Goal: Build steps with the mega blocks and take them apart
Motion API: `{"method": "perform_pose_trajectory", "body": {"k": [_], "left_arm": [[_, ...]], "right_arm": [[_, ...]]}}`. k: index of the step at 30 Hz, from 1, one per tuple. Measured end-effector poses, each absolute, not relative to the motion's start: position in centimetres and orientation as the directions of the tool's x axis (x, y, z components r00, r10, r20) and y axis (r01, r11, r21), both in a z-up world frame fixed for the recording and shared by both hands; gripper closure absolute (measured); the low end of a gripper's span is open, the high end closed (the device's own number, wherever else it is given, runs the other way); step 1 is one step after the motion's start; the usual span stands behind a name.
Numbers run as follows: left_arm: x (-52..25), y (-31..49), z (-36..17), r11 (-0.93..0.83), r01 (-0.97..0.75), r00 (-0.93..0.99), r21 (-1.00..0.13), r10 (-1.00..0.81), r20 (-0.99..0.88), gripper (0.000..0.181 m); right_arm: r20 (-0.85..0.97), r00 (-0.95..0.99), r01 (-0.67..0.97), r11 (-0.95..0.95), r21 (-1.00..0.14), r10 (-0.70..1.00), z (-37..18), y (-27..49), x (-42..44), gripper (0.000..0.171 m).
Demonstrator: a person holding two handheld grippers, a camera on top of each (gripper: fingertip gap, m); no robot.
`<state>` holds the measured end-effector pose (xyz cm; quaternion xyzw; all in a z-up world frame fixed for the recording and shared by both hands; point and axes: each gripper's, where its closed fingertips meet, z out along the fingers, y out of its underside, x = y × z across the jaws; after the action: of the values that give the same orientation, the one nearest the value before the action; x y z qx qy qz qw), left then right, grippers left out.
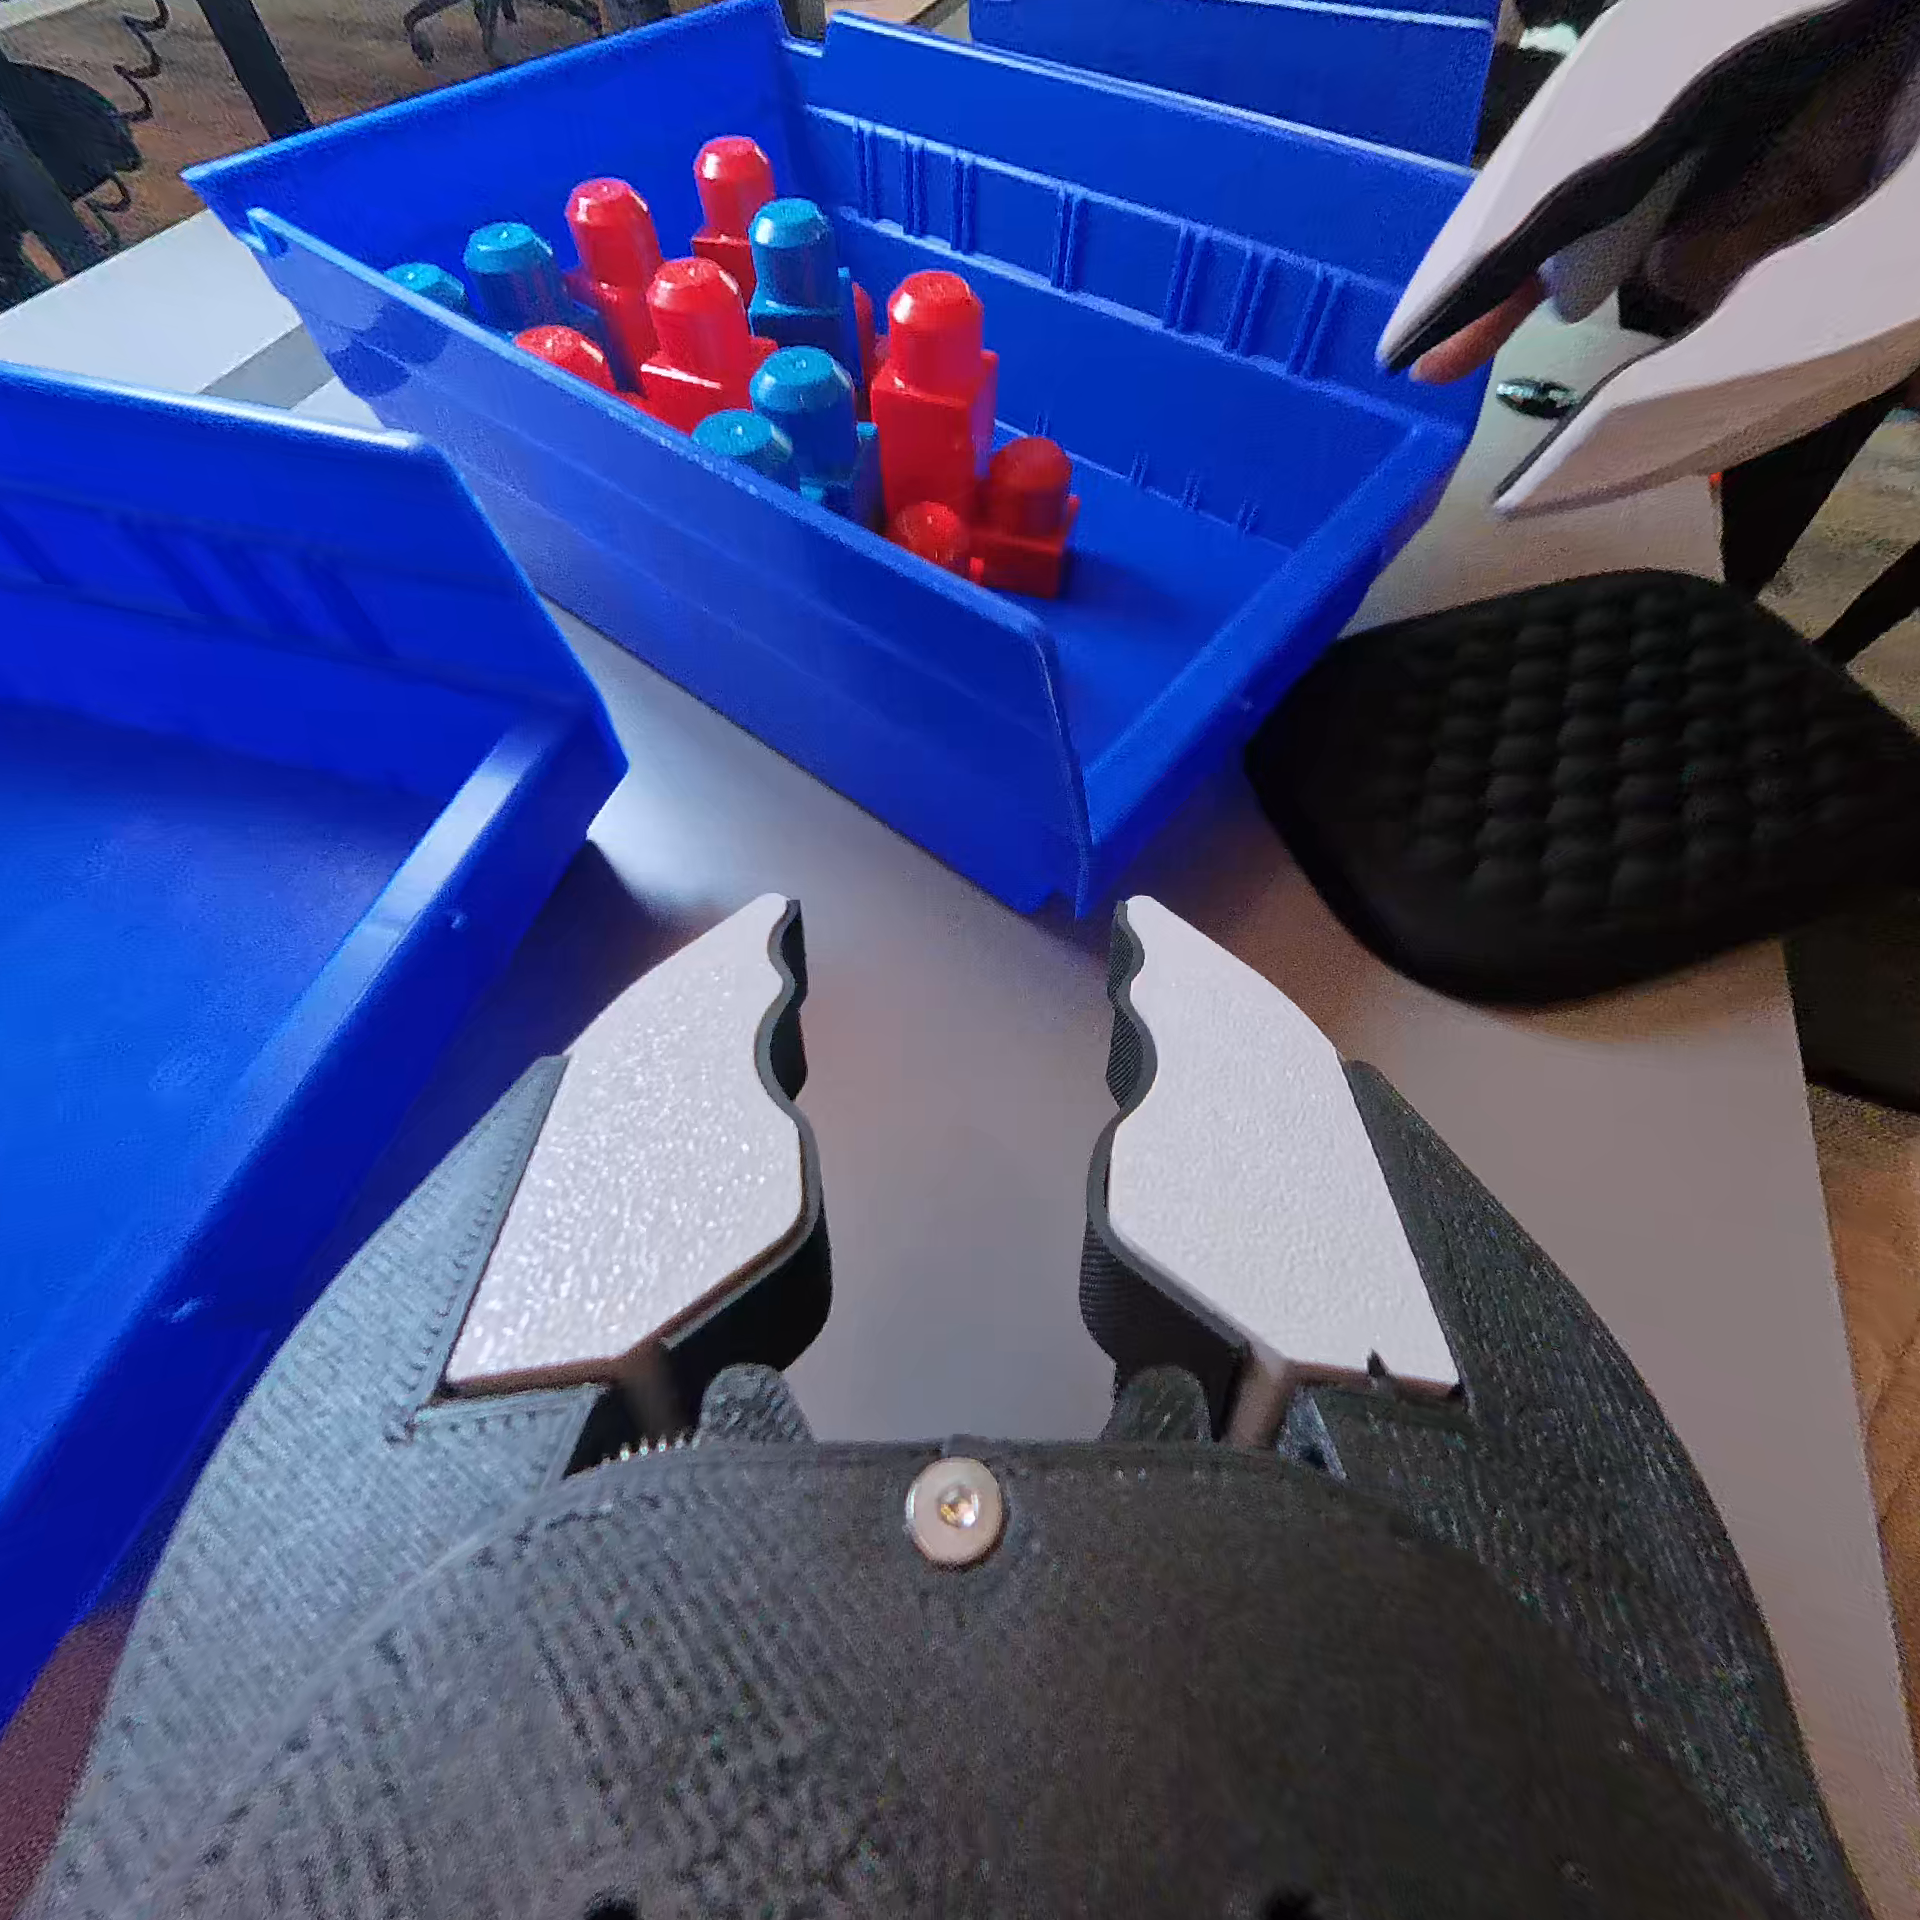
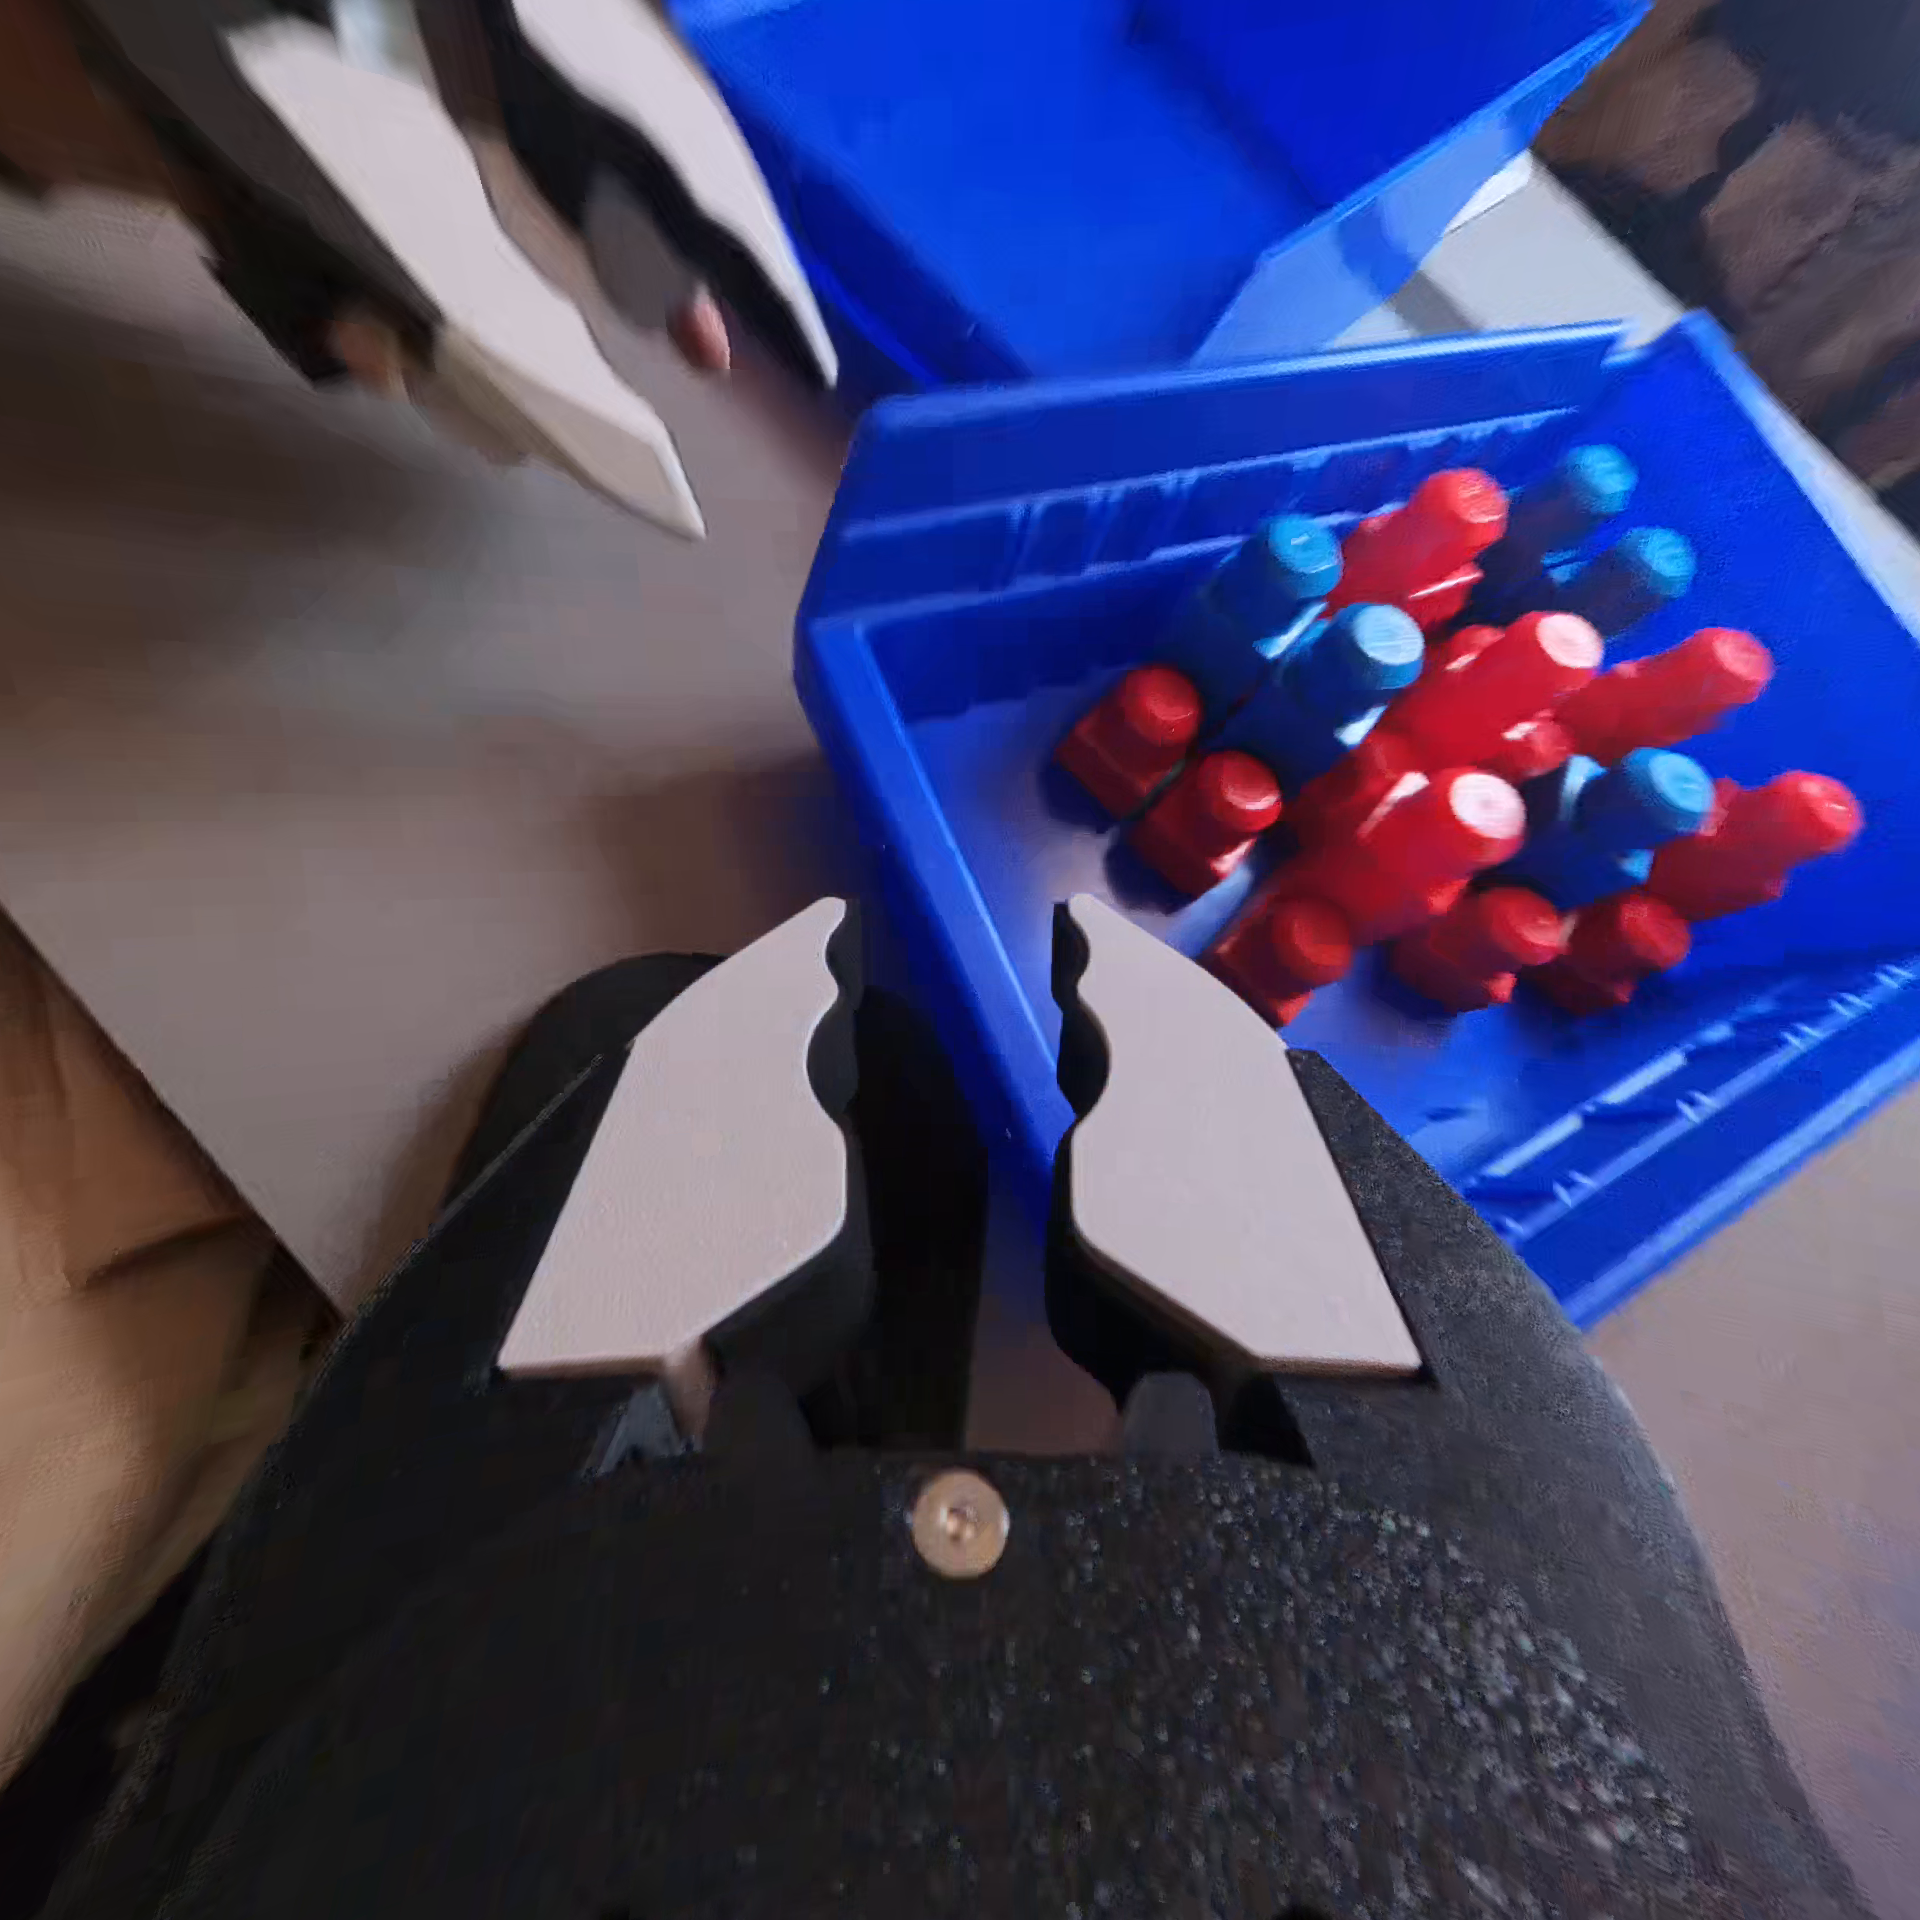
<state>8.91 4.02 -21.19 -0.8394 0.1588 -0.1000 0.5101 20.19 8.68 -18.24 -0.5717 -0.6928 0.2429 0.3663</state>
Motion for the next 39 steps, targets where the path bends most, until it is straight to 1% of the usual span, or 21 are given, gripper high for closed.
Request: {"method": "perform_pose_trajectory", "body": {"k": [1, 3, 5, 6, 7, 8, 9, 10, 11, 12, 14, 19, 24, 27, 29, 34, 39], "left_arm": [[9.6, 4.6, -21.1, -0.425, -0.131, 0.928, -0.896, -0.37, 0.04, 0.124], [11.3, 5.8, -20.9, -0.432, -0.048, 0.916, -0.901, -0.378, 0.132, 0.121], [12.6, 7.1, -21.1, -0.432, -0.018, 0.916, -0.902, -0.369, 0.159, 0.12], [12.9, 7.9, -21.4, -0.431, -0.022, 0.925, -0.902, -0.351, 0.145, 0.121], [12.4, 8.8, -21.7, -0.412, -0.037, 0.95, -0.91, -0.298, 0.096, 0.126], [11.7, 9.6, -21.8, -0.38, -0.058, 0.969, -0.923, -0.244, 0.04, 0.137], [11.4, 10.2, -21.8, -0.361, -0.042, 0.981, -0.932, -0.191, 0.03, 0.141], [11.3, 10.7, -21.7, -0.349, -0.01, 0.987, -0.937, -0.153, 0.046, 0.146], [11.2, 11.1, -21.7, -0.349, -0.015, 0.991, -0.937, -0.127, 0.031, 0.148], [11.1, 11.4, -21.4, -0.337, -0.057, 0.994, -0.94, -0.108, -0.021, 0.153], [10.8, 11.7, -20.5, -0.299, -0.144, 0.989, -0.943, -0.081, -0.125, 0.161], [10.9, 11.0, -16.2, -0.205, -0.169, 0.985, -0.964, -0.057, -0.161, 0.166], [9.4, 6.4, -9.6, -0.119, -0.211, 0.975, -0.97, 0.038, -0.217, 0.168], [6.7, 1.4, -6.6, -0.089, -0.202, 0.966, -0.975, 0.146, -0.213, 0.168], [4.6, -2.6, -5.4, -0.085, -0.195, 0.952, -0.977, 0.225, -0.209, 0.169], [0.2, -13.2, -4.9, -0.116, -0.159, 0.892, -0.98, 0.408, -0.193, 0.167], [-4.0, -22.3, -6.8, -0.208, -0.098, 0.817, -0.973, 0.542, -0.198, 0.167]], "right_arm": [[0.223, 0.009, 0.562, 0.18, -0.807, 0.975, -16.7, 9.3, 21.2, 0.132], [0.248, 0.24, 0.489, 0.104, -0.866, 0.938, -15.2, 12.8, 23.9, 0.122], [0.195, 0.393, 0.44, 0.002, -0.898, 0.899, -16.1, 15.6, 26.3, 0.11], [0.129, 0.425, 0.413, -0.065, -0.908, 0.896, -17.2, 16.2, 26.8, 0.106], [0.07, 0.453, 0.379, -0.121, -0.918, 0.889, -18.2, 16.8, 26.7, 0.105], [0.036, 0.478, 0.354, -0.155, -0.922, 0.878, -19.0, 17.4, 26.4, 0.106], [0.028, 0.506, 0.344, -0.172, -0.923, 0.862, -19.7, 18.3, 26.1, 0.112], [0.042, 0.54, 0.351, -0.18, -0.919, 0.84, -20.5, 19.4, 25.8, 0.133], [0.035, 0.564, 0.342, -0.195, -0.919, 0.825, -20.8, 20.0, 25.5, 0.144], [0.025, 0.61, 0.315, -0.214, -0.925, 0.792, -20.5, 20.7, 25.6, 0.152], [0.043, 0.655, 0.293, -0.201, -0.935, 0.755, -19.9, 21.3, 26.0, 0.159], [0.048, 0.687, 0.214, -0.14, -0.967, 0.725, -16.9, 19.7, 26.8, 0.159], [0.036, 0.644, 0.131, -0.063, -0.989, 0.764, -11.0, 15.8, 25.2, 0.158], [0.023, 0.553, 0.089, -0.032, -0.996, 0.833, -8.1, 12.2, 21.7, 0.157], [0.014, 0.472, 0.078, -0.026, -0.997, 0.881, -7.1, 9.3, 18.7, 0.156], [-0.011, 0.248, 0.092, -0.035, -0.995, 0.969, -7.0, 1.5, 11.1, 0.157], [-0.028, 0.031, 0.17, -0.033, -0.985, 0.999, -8.8, -6.0, 4.0, 0.156]]}}
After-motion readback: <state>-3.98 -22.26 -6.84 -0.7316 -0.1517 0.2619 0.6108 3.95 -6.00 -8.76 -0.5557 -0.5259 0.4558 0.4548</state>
